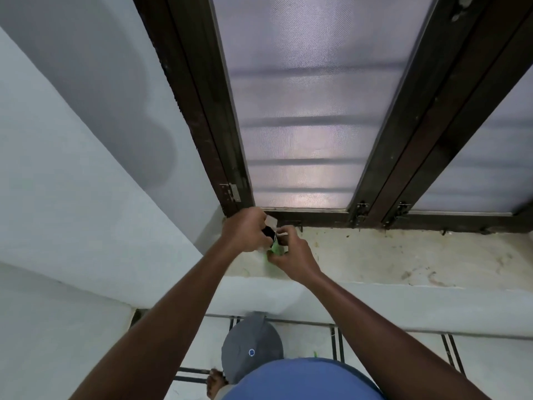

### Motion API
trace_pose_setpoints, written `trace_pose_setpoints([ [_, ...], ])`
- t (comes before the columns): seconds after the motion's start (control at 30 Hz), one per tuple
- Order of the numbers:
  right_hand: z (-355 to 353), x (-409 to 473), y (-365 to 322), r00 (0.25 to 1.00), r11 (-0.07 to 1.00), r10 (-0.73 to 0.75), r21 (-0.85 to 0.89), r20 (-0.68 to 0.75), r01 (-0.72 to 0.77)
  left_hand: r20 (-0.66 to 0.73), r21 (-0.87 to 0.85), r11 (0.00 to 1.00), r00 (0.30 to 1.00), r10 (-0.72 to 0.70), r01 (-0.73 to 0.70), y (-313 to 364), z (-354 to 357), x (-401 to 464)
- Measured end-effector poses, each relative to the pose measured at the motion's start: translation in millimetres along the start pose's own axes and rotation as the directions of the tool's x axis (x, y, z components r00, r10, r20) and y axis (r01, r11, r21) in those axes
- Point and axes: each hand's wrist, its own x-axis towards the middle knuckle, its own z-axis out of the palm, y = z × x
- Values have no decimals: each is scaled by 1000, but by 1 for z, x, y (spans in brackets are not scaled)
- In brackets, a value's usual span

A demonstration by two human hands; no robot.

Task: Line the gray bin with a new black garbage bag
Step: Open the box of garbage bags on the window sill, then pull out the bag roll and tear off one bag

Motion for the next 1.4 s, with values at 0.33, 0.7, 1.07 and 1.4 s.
trace_pose_setpoints([
  [0.33, -13, 17, -6, 997, 927, 34, -370, -74, -59, -294, -757, 649, 926, -237, -74, -19, -29, -38],
  [0.7, -27, -32, -64, 997, 808, 60, 584, 55, -81, 26, -904, 413, 978, -209, 112, -16, -16, -44],
  [1.07, -40, -44, -56, 983, 832, 121, 554, -140, -23, 154, -987, 45, 986, -63, 157, -4, 14, -43],
  [1.4, -43, -41, -54, 964, 733, 238, 673, -119, -98, 238, -970, -63, 971, -20, 236, -3, 26, -52],
])
